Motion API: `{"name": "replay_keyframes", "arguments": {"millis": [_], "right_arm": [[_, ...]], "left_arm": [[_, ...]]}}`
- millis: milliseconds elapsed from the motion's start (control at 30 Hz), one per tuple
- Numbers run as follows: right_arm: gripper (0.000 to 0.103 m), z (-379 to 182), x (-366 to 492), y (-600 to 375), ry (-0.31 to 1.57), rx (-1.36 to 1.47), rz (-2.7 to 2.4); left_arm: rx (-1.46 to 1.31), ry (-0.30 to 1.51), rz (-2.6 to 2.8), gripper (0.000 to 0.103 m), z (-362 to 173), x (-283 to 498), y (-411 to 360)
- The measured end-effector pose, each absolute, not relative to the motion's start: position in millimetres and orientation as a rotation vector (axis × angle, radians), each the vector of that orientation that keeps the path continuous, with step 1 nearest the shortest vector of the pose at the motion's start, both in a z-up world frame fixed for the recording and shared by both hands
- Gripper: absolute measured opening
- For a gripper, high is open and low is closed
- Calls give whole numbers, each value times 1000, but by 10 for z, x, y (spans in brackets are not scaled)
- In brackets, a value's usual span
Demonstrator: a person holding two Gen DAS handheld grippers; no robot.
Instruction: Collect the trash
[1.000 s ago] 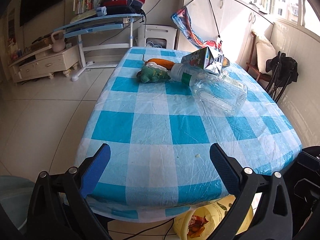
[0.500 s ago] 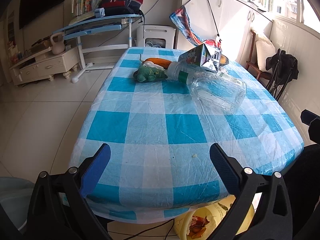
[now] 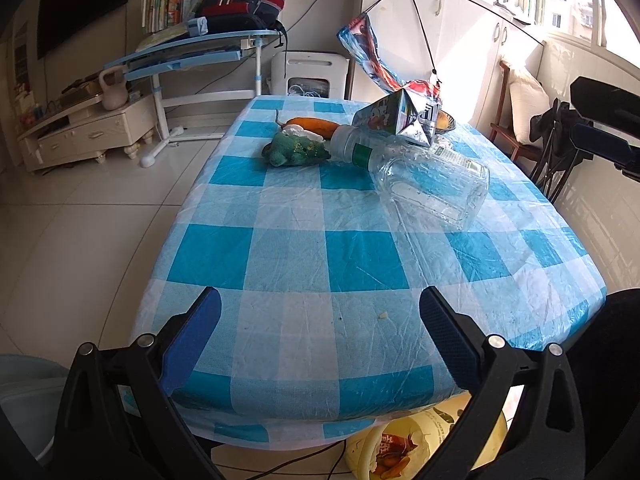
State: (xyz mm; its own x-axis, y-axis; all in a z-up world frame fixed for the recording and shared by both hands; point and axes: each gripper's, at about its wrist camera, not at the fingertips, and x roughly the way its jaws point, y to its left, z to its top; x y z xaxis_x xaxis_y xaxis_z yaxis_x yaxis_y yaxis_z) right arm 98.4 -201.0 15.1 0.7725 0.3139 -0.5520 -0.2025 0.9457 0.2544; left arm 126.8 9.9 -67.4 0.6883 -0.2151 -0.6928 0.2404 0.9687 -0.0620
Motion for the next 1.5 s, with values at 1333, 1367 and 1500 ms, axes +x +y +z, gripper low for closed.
{"name": "replay_keyframes", "arguments": {"millis": [1333,1367,1500], "right_arm": [[58,-352,2695,-1888,969,243,271],[56,-334,2678,-1915,959,244,272],[50,-254,2533,-2083,914,283,290]], "left_arm": [[-50,806,-237,96,-736,1447,208],[-54,808,-236,96,-744,1457,217],[-63,820,-237,96,-771,1488,213]]}}
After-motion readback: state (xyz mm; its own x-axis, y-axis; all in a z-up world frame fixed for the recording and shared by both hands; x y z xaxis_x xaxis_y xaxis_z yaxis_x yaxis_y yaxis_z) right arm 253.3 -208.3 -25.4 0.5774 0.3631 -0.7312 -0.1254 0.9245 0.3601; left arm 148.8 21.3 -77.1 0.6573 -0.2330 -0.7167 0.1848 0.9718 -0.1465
